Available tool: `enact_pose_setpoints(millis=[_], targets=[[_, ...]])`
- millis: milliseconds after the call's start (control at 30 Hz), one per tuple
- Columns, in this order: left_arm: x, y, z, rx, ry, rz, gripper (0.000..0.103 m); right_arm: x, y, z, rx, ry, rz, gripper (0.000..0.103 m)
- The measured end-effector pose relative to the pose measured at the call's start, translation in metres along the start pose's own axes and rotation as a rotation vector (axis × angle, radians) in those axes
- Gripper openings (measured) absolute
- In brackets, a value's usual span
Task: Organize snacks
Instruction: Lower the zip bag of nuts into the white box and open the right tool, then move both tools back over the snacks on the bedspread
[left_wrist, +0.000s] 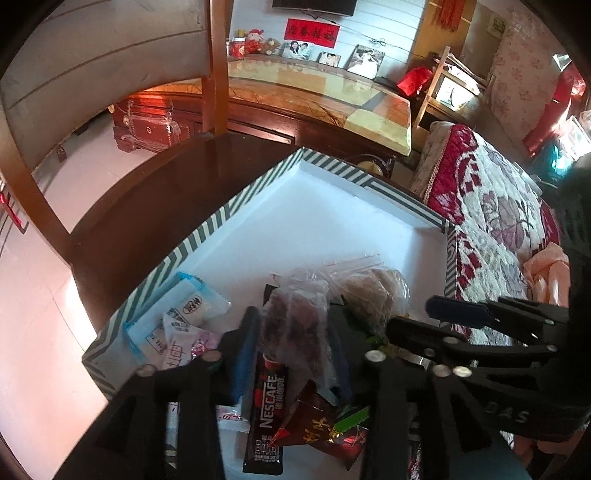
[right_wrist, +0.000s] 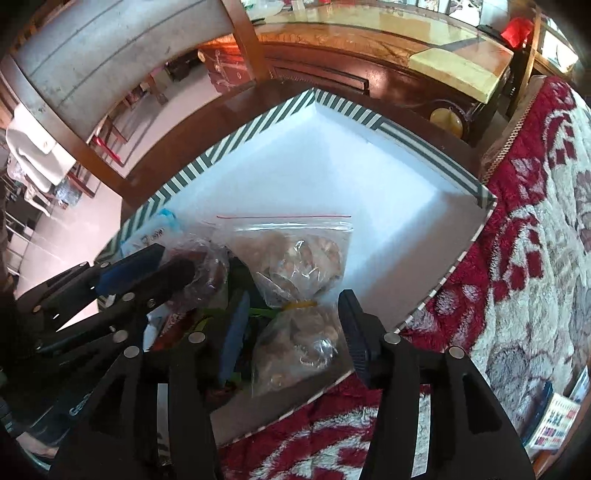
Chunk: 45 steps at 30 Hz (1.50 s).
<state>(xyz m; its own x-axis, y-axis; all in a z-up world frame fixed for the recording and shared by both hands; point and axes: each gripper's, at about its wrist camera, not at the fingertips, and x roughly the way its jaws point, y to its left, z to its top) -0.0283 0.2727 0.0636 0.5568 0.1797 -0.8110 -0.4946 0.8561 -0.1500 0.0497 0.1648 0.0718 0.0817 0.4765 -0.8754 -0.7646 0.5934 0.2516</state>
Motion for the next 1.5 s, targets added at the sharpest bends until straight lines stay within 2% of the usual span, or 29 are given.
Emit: enact_pose_setpoints(millis=[67,167,367,833,1200,1500], targets=[[-0.005,0.0,0.0,-0.005,-0.018,0.005,0.062,-0.007,-0.003,-0.003,0.015,-0.014,0.004,0.05],[-0.012,-0.004,0.0,-0.001,-0.038,0.002,0.071,-0.018,-0.009,-0.011,0.041,-0.037,0.015,0.05],[-0.022,-0.02,-0.001,0.032,-0.068,-0.003,0.081,-0.036,-0.02,-0.028,0.066,-0.064,0.005,0.05],[-0.029,-0.09,-0.016,0.151,-0.06,-0.081,0.084,-0.083,-0.071,-0.078,0.179,-0.127,-0.051,0.05],[-0.031,-0.152,-0.03,0.253,-0.045,-0.139,0.084,-0.125,-0.13,-0.124,0.301,-0.167,-0.115,0.05],[-0.035,-0.186,-0.039,0.301,-0.043,-0.166,0.084,-0.147,-0.161,-0.155,0.376,-0.192,-0.144,0.05]])
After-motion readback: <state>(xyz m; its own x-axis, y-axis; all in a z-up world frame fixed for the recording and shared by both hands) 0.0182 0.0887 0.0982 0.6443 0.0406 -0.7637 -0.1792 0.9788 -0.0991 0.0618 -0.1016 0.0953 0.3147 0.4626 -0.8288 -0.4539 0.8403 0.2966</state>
